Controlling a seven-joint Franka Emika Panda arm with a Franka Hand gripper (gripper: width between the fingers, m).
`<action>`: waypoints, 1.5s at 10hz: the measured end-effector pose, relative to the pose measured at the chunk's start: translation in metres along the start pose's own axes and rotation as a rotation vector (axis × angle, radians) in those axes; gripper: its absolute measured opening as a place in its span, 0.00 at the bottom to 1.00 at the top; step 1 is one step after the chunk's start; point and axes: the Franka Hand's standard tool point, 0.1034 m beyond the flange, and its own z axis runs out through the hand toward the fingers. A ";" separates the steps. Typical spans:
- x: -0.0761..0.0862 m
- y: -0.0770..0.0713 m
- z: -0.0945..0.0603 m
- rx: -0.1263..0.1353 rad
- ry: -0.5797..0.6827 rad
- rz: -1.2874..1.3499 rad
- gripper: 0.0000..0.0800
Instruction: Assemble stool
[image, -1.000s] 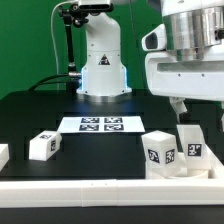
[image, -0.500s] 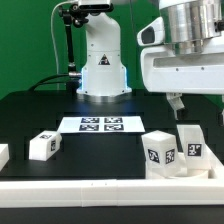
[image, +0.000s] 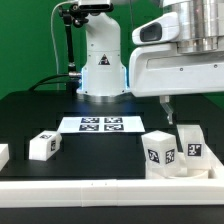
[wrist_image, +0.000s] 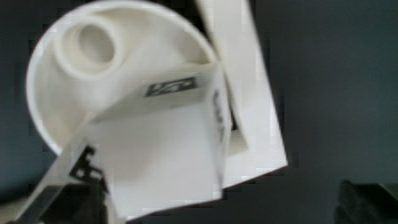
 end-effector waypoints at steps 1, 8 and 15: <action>0.000 0.000 0.000 -0.006 0.001 -0.072 0.81; 0.003 0.003 -0.001 -0.049 0.044 -0.689 0.81; 0.000 0.008 0.000 -0.130 0.012 -1.246 0.81</action>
Offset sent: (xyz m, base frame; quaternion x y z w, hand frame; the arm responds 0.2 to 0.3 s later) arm 0.0000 0.0000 0.0000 0.0000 0.0000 -0.1296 0.9916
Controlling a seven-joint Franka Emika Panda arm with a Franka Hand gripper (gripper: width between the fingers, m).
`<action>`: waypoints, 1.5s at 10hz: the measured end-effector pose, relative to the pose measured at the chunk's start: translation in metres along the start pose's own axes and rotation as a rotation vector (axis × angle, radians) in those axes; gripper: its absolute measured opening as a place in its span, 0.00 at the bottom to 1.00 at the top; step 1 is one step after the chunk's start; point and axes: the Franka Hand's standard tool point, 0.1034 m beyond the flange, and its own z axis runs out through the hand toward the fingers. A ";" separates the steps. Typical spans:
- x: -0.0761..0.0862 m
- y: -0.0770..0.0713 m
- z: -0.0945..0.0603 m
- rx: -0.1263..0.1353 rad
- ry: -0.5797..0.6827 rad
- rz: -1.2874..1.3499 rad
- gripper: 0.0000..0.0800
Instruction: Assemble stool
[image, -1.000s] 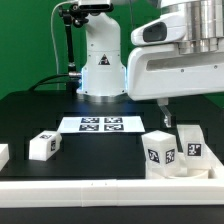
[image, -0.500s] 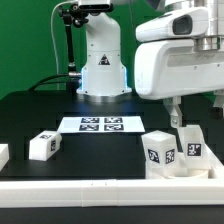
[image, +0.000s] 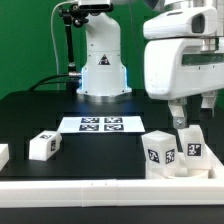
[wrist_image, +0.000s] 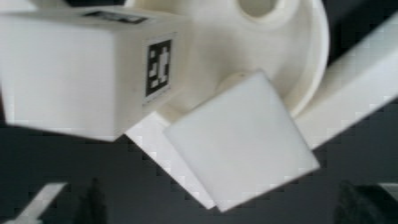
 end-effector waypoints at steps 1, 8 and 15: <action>-0.001 0.000 0.000 -0.008 -0.010 -0.094 0.81; 0.001 -0.014 0.018 0.002 -0.046 -0.291 0.81; 0.000 -0.011 0.020 0.001 -0.047 -0.213 0.42</action>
Offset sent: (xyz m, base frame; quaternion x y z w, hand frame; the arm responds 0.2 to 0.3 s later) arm -0.0049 0.0138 -0.0063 -0.0021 0.0012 -0.2259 0.9742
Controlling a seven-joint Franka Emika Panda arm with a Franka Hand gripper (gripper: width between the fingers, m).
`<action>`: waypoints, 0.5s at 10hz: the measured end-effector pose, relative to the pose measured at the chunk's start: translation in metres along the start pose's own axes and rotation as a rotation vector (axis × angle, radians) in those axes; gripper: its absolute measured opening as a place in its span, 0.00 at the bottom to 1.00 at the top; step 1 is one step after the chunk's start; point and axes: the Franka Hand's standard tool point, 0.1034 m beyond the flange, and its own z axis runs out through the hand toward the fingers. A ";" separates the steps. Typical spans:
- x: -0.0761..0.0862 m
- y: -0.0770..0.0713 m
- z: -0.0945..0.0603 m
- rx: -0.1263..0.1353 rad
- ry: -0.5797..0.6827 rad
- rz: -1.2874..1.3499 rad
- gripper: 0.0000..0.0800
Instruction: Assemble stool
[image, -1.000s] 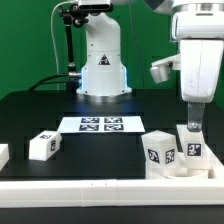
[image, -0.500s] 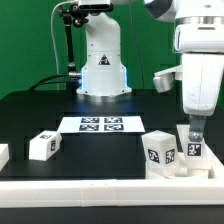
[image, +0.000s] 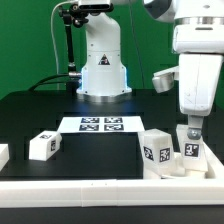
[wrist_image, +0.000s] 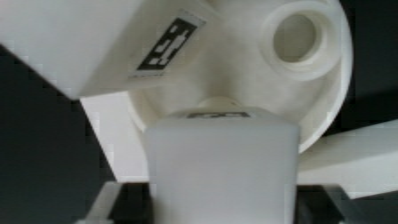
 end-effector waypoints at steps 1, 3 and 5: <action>0.000 0.000 0.000 0.000 0.000 0.077 0.42; 0.000 -0.001 0.000 0.008 -0.002 0.268 0.42; -0.001 -0.001 0.001 0.051 -0.021 0.475 0.42</action>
Offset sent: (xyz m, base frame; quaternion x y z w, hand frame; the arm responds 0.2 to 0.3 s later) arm 0.0002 0.0011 -0.0048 0.0635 -0.0263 0.2738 0.9593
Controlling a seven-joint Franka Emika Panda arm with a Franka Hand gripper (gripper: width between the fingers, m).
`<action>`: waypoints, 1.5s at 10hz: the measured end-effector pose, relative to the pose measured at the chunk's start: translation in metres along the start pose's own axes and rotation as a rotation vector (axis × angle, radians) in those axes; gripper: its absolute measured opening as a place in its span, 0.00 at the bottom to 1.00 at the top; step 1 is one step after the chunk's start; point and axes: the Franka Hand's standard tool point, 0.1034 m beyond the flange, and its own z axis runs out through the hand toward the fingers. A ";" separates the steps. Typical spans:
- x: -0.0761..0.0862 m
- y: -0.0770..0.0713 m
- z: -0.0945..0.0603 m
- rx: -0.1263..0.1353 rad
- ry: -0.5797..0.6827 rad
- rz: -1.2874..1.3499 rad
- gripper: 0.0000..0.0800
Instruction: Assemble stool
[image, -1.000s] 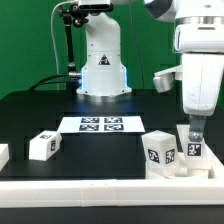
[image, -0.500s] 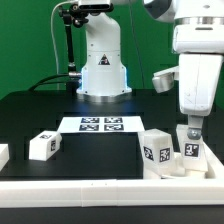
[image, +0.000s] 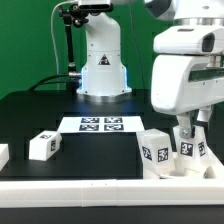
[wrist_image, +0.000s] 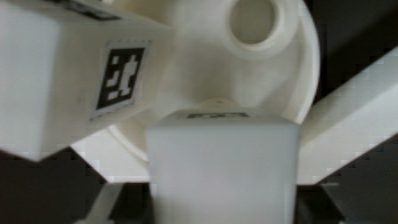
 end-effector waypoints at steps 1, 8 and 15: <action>0.000 0.000 0.000 0.028 -0.002 0.123 0.42; 0.004 -0.003 0.001 0.034 0.012 0.705 0.42; 0.005 -0.004 0.001 0.099 0.009 1.311 0.42</action>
Offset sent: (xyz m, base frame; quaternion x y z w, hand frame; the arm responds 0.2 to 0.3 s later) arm 0.0000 -0.0050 -0.0045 -0.0603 0.0210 0.1984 0.9780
